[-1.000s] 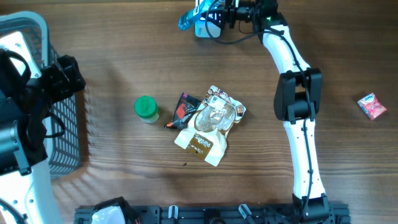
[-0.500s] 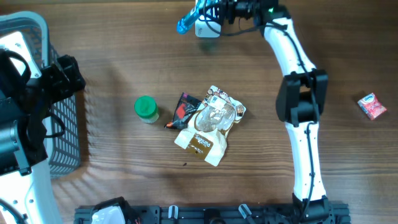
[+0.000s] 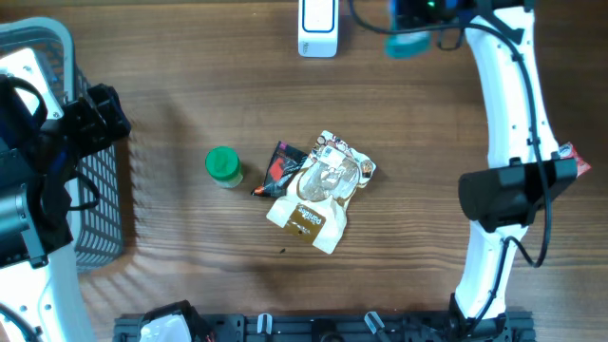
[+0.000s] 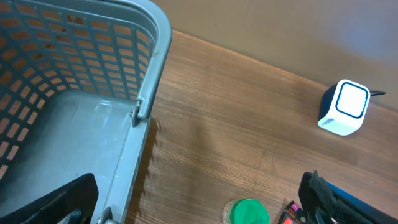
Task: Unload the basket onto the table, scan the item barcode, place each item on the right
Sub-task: 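Carry the bottle right and set it beside the red packet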
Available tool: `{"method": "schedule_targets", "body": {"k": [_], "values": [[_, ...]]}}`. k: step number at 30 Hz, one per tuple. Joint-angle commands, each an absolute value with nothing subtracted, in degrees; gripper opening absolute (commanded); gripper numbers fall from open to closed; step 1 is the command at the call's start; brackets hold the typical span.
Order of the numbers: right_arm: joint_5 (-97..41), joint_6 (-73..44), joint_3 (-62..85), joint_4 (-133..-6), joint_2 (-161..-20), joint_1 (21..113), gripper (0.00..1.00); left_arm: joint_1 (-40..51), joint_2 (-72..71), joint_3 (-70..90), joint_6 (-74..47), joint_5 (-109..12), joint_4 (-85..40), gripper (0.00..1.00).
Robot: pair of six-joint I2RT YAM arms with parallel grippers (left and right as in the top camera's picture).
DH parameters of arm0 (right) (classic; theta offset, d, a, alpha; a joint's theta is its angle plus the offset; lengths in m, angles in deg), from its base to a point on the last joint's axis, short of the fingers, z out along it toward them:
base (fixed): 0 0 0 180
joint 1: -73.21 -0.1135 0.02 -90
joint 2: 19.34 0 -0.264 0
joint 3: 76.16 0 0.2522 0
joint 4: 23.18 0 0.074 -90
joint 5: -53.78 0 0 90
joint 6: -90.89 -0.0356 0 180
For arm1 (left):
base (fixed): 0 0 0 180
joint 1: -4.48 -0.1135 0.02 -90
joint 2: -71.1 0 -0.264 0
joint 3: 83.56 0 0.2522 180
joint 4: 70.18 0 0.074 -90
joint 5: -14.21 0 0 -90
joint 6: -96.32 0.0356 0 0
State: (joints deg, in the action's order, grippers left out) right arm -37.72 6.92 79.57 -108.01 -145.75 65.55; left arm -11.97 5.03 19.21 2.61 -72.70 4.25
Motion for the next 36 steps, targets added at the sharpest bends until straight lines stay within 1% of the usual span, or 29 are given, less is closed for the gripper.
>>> {"method": "schedule_targets", "body": {"k": [1, 4, 9, 11, 13, 15, 21, 25, 26, 27, 28, 30, 31, 32, 33, 36], "values": [[-52.99, 0.16, 80.45, -114.02, -144.00, 70.23, 0.56, -11.75, 4.97, 19.27, 3.09, -72.61, 4.16, 1.00], [-52.86, -1.26, 80.38, -113.80, -144.11, 74.60, 0.56, -11.75, 4.97, 19.27, 3.09, -72.61, 4.14, 1.00], [-52.86, -3.58, 79.29, -112.01, -144.89, 85.51, 0.54, -11.75, 4.97, 19.27, 3.09, -72.61, 4.14, 1.00], [-52.67, -5.96, 76.25, -110.35, -144.94, 90.32, 0.53, -11.75, 4.97, 19.27, 3.09, -72.61, 4.14, 1.00], [-52.69, -7.77, 72.97, -108.64, -144.94, 93.11, 0.49, -11.75, 4.97, 19.27, 3.09, -72.61, 4.14, 1.00], [-52.67, -8.32, 68.21, -104.97, -144.94, 95.50, 0.48, -11.75, 4.97, 19.27, 3.09, -72.61, 4.14, 1.00], [-52.69, -10.13, 53.87, -94.28, -144.94, 97.62, 0.48, -11.75, 4.97, 19.27, 3.09, -72.61, 4.14, 1.00], [-52.38, -12.87, 48.19, -91.81, -144.94, 97.62, 0.49, -11.75, 4.97, 19.27, 3.09, -72.61, 4.14, 1.00], [-52.25, -12.91, 47.55, -91.40, -144.94, 97.62, 0.52, -11.75, 4.97, 19.27, 3.09, -72.61, 4.14, 1.00], [-52.25, -12.97, 47.44, -91.42, -144.94, 97.62, 0.59, -11.75, 4.97, 19.27, 3.09, -72.61, 4.14, 1.00], [-52.27, -12.93, 47.46, -91.40, -144.89, 97.62, 0.69, -11.75, 4.97, 19.27, 3.09, -72.61, 4.14, 1.00], [-52.27, -12.78, 47.46, -91.27, -144.28, 97.62, 0.75, -11.75, 4.97, 19.27, 3.09, -72.61, 4.16, 1.00], [-52.25, -12.80, 47.46, -91.37, -143.91, 97.62, 0.83, -11.75, 4.97, 19.27, 3.09, -72.61, 4.16, 1.00], [-52.27, -12.82, 47.46, -91.77, -143.47, 97.62, 0.83, -11.75, 4.97, 19.27, 3.09, -72.61, 4.14, 1.00], [-52.95, -13.21, 47.46, -92.93, -142.77, 97.62, 0.82, -11.77, 4.97, 19.27, 3.09, -72.61, 4.14, 1.00], [-55.86, -17.15, 47.46, -97.91, -142.10, 97.90, 0.82, -11.75, 4.97, 19.27, 3.09, -72.61, 4.14, 1.00]]}}
